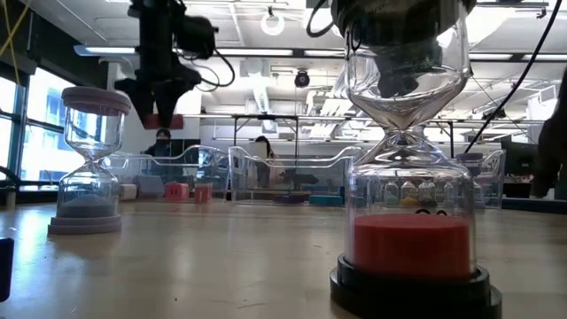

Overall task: Pick & Place Office items
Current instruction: Put the top red charger adapter into the left transparent bin

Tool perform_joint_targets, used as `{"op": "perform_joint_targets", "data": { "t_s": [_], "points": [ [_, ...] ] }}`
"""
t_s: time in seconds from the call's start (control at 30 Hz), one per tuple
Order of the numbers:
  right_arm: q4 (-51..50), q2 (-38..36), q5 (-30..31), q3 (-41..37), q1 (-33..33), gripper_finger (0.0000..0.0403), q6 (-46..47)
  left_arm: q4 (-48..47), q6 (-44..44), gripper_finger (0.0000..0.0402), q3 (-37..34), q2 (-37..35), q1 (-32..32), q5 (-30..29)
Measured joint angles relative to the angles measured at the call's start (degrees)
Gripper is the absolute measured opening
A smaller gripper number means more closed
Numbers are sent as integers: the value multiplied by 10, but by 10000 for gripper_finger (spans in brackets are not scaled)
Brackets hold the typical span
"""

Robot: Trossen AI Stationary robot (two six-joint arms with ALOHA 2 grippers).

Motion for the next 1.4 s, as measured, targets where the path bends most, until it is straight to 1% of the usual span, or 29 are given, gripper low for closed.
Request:
{"op": "perform_joint_targets", "data": {
  "t_s": [0.1,0.2,0.3,0.43,0.67,0.8,1.1,1.4],
  "points": [
    [-1,0,0,0,-12,300,0,-1,97,202,0,19,20,3],
    [-4,0,0,0,-25,300,-10,0,177,202,0,40,27,0],
    [-4,0,0,0,-36,300,-15,0,223,202,0,66,31,-13],
    [8,0,0,0,-49,300,-15,0,266,202,0,108,35,-13],
    [44,0,2,0,-61,300,-47,-2,295,202,3,161,35,-4],
    [44,0,5,0,-65,300,-57,38,294,202,-1,173,35,-11],
    [60,0,-6,-18,-76,300,-57,22,294,202,0,160,40,-4],
    [72,0,-6,-18,-79,300,-59,22,293,202,0,122,49,-2]
  ]
}}
